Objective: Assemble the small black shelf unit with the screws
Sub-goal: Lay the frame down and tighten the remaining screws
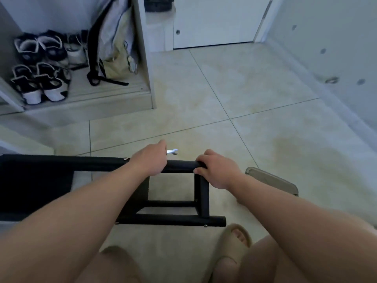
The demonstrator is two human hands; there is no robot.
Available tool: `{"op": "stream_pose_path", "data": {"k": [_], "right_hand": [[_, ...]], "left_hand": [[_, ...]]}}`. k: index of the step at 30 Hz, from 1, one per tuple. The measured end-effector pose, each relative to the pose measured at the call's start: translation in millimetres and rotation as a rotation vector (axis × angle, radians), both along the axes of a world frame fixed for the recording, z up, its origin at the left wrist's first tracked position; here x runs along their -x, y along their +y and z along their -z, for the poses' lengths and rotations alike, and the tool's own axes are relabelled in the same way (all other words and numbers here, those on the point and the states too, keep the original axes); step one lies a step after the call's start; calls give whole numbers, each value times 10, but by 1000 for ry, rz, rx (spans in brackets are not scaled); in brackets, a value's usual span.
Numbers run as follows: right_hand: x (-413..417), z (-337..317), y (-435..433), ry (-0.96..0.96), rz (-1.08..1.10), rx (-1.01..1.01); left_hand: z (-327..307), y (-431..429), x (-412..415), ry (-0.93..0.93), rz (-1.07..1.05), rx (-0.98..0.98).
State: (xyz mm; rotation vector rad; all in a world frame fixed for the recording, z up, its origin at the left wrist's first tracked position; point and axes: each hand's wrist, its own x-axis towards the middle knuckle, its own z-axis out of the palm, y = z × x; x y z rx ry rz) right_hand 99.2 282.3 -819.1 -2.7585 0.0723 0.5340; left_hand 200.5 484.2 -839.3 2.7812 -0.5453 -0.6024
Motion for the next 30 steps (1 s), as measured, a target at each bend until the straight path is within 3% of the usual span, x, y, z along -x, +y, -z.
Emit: {"op": "stream_pose_path", "data": {"k": [4,9,21,30], "right_hand": [[-139,-94,16,-175,-68,100],[-48,79,138,-240,-83,111],[307,885,125,-173,-40,119],[359,1406,-79,-8,-44,133]], "left_hand": [[-72,65,-98,-95,-25,92],[-9,170,-21,-50,-41,69],[510,11,333,87,-35,-42],[1152,-106,467,380,-137,44]]}}
